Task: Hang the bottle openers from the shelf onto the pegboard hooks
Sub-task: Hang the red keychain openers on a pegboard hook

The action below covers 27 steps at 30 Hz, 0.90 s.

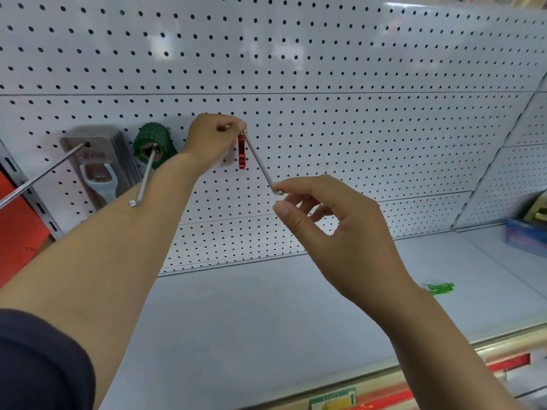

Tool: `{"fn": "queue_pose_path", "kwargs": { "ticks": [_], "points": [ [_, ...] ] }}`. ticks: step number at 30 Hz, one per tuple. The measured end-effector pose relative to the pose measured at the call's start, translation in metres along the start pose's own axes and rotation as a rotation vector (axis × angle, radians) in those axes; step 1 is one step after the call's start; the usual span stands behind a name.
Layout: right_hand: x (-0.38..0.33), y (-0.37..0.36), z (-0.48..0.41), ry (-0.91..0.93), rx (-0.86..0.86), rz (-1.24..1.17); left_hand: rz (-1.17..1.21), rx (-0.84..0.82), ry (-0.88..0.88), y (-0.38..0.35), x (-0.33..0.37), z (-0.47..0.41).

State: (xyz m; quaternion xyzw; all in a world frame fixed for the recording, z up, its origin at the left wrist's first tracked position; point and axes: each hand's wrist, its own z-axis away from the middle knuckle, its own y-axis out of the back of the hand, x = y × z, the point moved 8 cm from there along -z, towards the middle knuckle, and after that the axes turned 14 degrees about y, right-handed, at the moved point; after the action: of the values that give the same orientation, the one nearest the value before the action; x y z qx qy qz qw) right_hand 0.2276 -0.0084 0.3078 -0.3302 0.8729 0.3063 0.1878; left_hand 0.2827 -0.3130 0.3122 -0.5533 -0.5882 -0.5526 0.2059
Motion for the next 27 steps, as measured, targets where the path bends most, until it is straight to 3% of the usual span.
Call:
{"fn": "queue_pose_path", "kwargs": {
  "ticks": [11, 16, 19, 27],
  "points": [
    [0.007, -0.002, 0.008, 0.07, 0.029, 0.095, -0.164, 0.098, -0.116, 0.003, -0.001, 0.052],
    [0.053, -0.002, 0.031, -0.025, -0.002, 0.186, -0.316, 0.217, -0.101, -0.007, -0.022, 0.108],
    [0.092, -0.005, 0.055, -0.12, -0.1, 0.25, -0.409, 0.18, -0.119, -0.025, -0.04, 0.148],
    [0.19, 0.009, 0.14, -0.313, -0.417, 0.378, -0.606, -0.051, 0.036, -0.112, -0.085, 0.24]
  ]
}}
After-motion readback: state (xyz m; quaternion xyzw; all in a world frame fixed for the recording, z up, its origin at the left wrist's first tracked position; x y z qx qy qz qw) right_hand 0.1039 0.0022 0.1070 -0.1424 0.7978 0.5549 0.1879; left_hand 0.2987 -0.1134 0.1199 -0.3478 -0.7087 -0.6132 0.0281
